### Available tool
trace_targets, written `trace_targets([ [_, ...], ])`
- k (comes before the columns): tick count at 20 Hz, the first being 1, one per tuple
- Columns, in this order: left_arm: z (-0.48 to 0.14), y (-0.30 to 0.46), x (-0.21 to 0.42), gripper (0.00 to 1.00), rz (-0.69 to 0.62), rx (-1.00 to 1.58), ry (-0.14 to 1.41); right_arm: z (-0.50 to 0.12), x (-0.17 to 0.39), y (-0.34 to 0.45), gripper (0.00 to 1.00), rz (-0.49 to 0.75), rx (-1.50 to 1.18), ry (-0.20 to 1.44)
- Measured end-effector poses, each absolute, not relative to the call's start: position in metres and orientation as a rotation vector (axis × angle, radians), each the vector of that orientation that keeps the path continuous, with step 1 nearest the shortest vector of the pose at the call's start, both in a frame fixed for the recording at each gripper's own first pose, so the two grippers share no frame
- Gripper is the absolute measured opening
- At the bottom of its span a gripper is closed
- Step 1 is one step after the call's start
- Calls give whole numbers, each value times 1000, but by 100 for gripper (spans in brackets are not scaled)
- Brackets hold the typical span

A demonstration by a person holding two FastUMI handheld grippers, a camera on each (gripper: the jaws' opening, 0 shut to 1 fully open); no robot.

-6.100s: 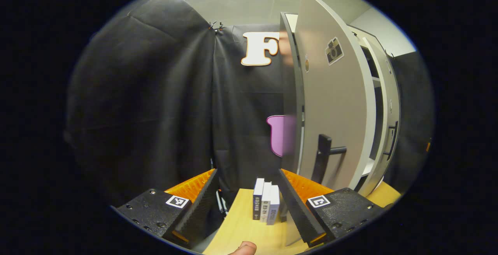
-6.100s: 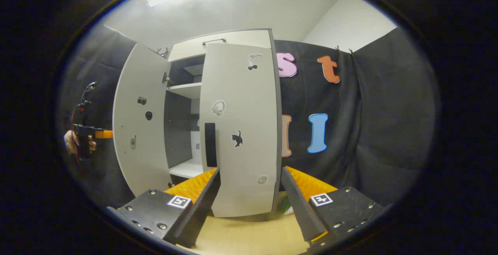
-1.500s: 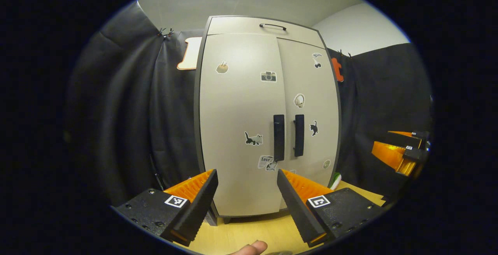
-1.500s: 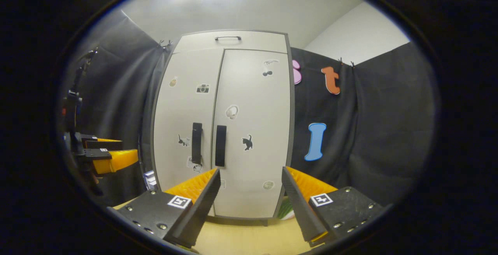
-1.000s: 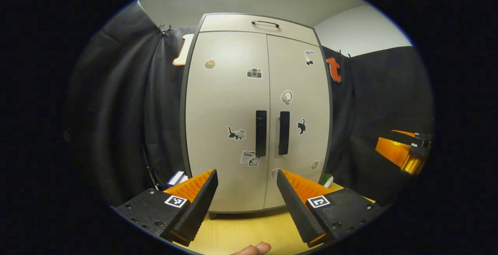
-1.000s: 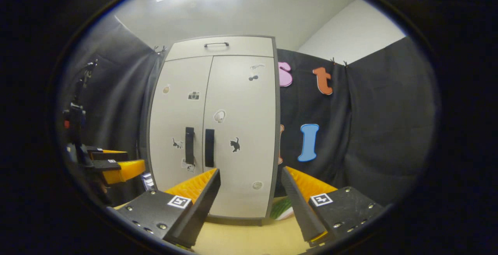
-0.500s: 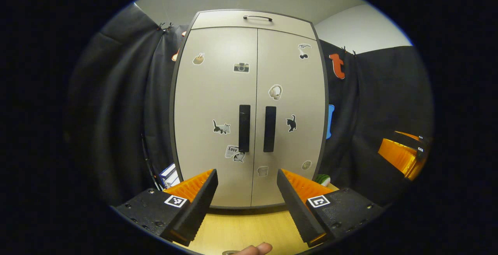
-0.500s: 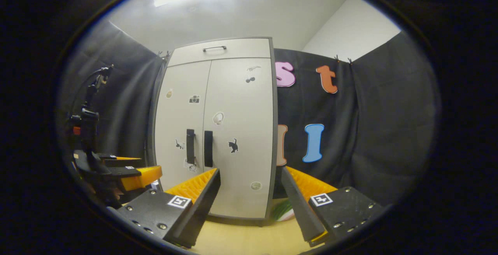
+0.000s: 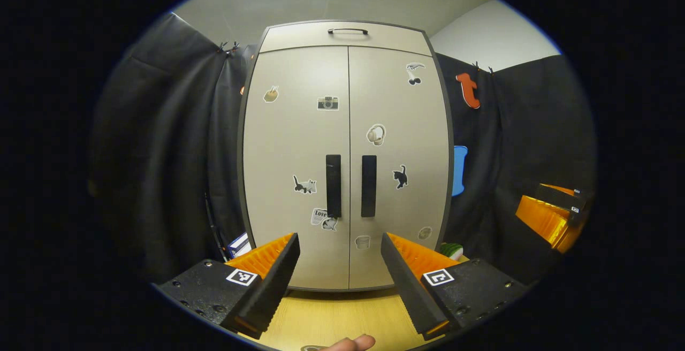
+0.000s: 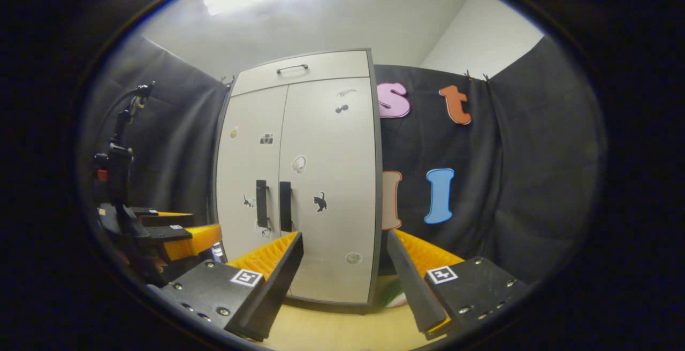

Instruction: Grasp the bottle in the cabinet with the left hand and place it on the coaster, then close the right door with the right hand and the left door with the left hand.

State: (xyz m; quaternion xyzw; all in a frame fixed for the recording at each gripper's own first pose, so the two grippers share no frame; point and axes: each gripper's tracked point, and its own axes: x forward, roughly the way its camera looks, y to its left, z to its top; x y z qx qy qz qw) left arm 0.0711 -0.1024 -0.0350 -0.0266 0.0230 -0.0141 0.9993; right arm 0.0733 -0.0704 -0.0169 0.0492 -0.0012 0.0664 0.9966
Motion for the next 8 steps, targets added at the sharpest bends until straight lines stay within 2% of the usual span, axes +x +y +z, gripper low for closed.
trace_targets([
  [8,-32,-121,74,96,-24,-52,39,-20,82,-84,96,137,104,-4],
])
